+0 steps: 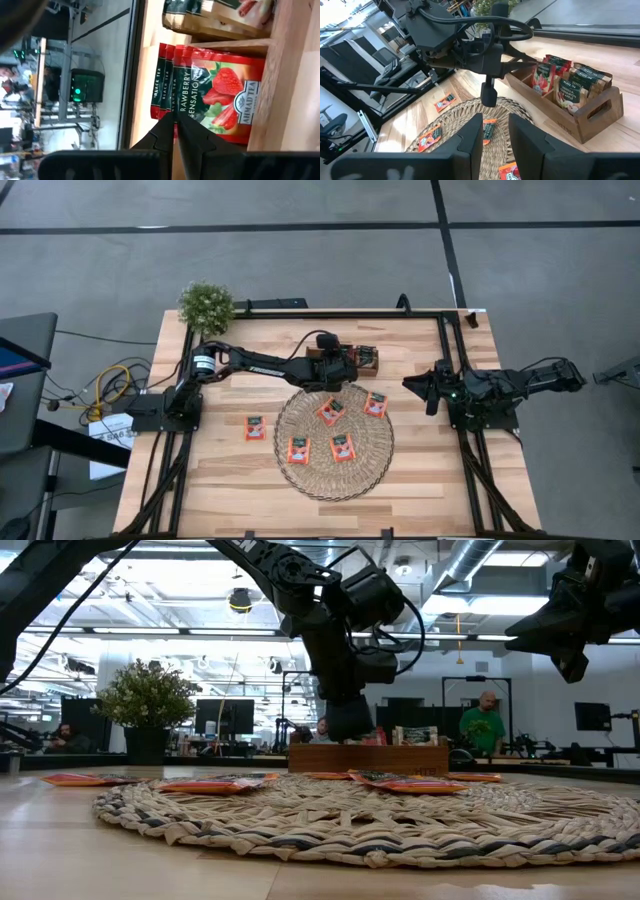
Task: Pick & Place Tea
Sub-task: Put the red tea bag into the middle section of the wooden organizer, then put the orange tea bag into the left section of the wooden organizer
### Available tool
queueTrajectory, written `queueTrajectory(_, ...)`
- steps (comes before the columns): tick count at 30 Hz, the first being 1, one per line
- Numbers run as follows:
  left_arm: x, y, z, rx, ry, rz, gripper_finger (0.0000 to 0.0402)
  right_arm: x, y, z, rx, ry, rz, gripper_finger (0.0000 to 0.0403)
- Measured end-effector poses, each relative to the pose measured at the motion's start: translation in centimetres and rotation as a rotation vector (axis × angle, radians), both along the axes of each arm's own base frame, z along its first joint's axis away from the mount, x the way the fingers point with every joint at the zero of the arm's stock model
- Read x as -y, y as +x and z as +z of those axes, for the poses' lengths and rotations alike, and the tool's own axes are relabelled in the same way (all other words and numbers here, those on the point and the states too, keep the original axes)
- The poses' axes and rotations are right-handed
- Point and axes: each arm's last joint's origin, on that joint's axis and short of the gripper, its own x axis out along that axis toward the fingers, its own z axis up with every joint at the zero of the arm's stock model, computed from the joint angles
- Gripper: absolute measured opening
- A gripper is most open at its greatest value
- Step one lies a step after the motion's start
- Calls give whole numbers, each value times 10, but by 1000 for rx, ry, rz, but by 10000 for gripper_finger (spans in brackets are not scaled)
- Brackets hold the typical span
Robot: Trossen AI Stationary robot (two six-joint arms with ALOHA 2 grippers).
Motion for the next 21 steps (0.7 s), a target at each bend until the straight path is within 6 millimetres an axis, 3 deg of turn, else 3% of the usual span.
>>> queueTrajectory(10,-2,2,1,-10,7,-33,15,0,0,0,0,0,0,85)
queueTrajectory(15,-1,0,5,-81,142,13,16,0,0,0,0,0,0,85)
queueTrajectory(21,21,-11,40,-26,257,110,16,0,0,0,1,0,0,85)
